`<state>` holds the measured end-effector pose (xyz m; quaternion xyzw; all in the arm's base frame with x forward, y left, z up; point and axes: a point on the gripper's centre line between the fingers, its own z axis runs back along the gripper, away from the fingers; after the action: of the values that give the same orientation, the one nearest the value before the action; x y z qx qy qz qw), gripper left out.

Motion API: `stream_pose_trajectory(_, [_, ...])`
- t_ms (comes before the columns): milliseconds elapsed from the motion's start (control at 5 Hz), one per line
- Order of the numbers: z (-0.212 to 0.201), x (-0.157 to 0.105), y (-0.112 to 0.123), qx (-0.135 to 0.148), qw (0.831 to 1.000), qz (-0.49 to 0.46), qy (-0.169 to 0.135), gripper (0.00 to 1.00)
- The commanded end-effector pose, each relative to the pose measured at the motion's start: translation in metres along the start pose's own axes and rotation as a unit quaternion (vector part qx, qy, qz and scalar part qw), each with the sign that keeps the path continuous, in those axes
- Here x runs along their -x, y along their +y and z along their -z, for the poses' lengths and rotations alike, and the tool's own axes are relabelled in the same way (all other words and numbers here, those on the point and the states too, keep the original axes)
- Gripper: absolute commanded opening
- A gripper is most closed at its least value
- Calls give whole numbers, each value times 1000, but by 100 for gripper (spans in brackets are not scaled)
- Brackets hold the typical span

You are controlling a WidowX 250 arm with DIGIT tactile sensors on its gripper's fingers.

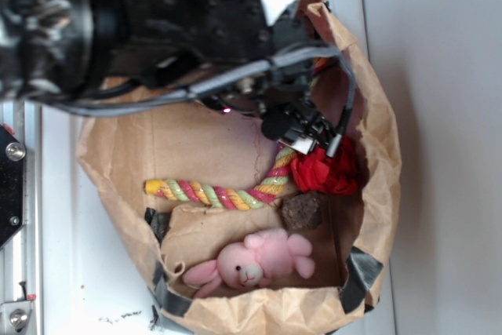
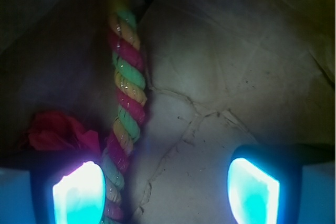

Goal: Grab the multicolored rope.

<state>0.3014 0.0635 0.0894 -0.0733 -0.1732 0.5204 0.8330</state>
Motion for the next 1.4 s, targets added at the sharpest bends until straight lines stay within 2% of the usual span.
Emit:
stream_pose_trajectory(0, [-25, -20, 10, 16, 999, -29, -2, 100])
stream_pose_trajectory(400, [-14, -23, 0, 20, 997, -72, -29, 100])
stream_pose_trajectory(800, [-3, -18, -16, 53, 994, -81, -53, 100])
stream_pose_trajectory(1200, [4, -14, -21, 51, 994, -69, -67, 100])
